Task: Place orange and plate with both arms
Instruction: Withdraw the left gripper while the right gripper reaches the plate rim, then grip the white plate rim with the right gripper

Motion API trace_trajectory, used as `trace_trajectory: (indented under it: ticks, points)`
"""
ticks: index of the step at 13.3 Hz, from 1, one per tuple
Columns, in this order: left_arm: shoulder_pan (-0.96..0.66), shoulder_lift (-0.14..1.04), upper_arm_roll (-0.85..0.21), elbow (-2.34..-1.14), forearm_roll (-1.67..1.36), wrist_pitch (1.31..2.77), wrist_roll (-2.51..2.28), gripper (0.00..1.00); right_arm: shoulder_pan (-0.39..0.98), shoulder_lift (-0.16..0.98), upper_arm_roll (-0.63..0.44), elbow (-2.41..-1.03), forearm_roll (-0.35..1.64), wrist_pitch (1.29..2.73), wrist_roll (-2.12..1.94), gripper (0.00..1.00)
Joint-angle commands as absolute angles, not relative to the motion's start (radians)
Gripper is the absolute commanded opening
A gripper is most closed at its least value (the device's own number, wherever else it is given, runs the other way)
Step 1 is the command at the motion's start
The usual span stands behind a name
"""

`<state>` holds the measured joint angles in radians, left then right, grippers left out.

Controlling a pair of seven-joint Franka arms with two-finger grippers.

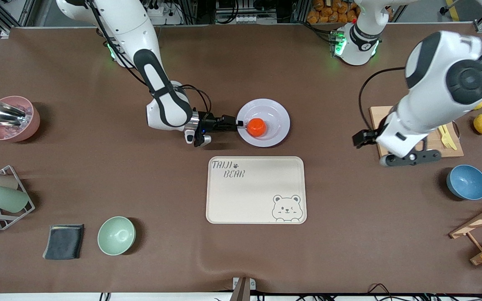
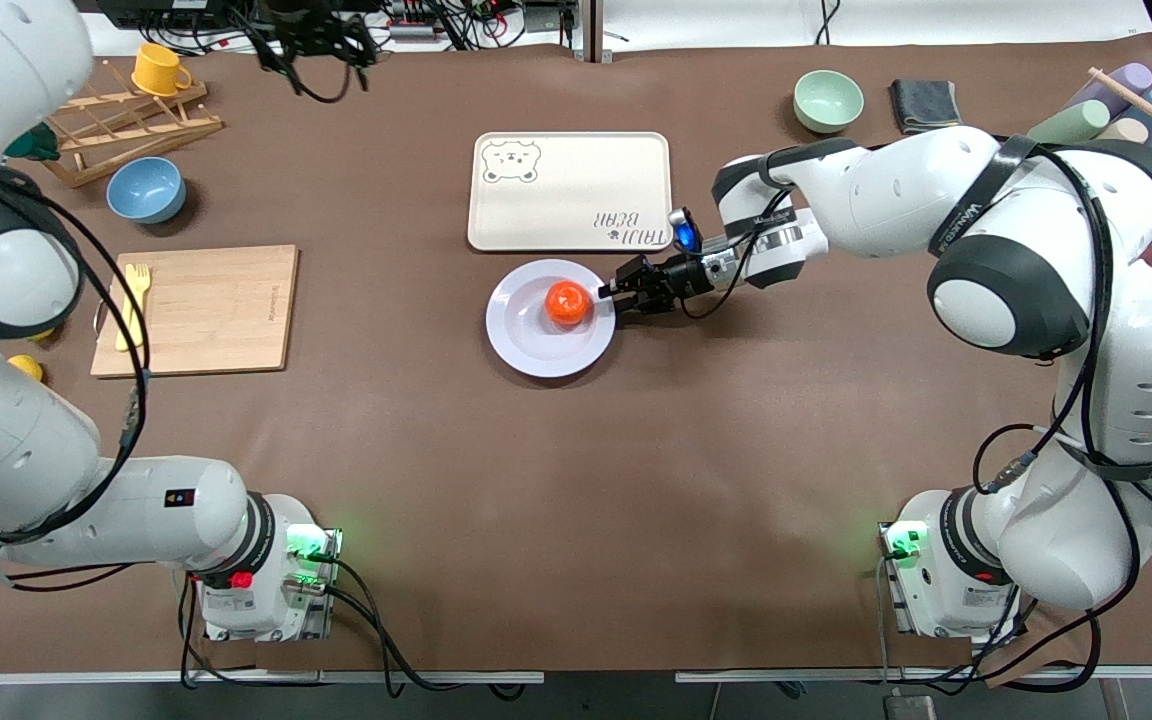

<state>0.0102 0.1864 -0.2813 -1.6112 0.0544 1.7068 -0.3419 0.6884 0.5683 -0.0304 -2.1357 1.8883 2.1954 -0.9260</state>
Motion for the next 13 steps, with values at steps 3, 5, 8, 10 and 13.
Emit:
trace_trajectory:
  ticks: [3, 5, 8, 10, 13]
  points:
    - [-0.067, 0.055, -0.132, -1.647, 0.025, 1.602, -0.126, 1.0, 0.71, 0.589, -0.038, -2.148, 1.986, 2.198, -1.054, 0.22]
    - [-0.092, 0.009, -0.065, -1.647, 0.025, 1.545, -0.053, 1.0, 0.733, 0.592, -0.04, -2.148, 2.038, 2.206, -1.083, 0.0]
    - [-0.117, -0.026, 0.012, -1.641, 0.025, 1.516, 0.033, 1.0, 0.736, 0.591, -0.04, -2.146, 2.065, 2.206, -1.081, 0.0]
    - [-0.097, -0.023, 0.018, -1.64, 0.012, 1.513, 0.07, 1.0, 0.732, 0.58, -0.037, -2.146, 2.104, 2.194, -1.077, 0.0]
    - [-0.094, -0.018, 0.012, -1.635, 0.008, 1.513, 0.063, 1.0, 0.735, 0.566, -0.035, -2.14, 2.203, 2.12, -1.075, 0.0]
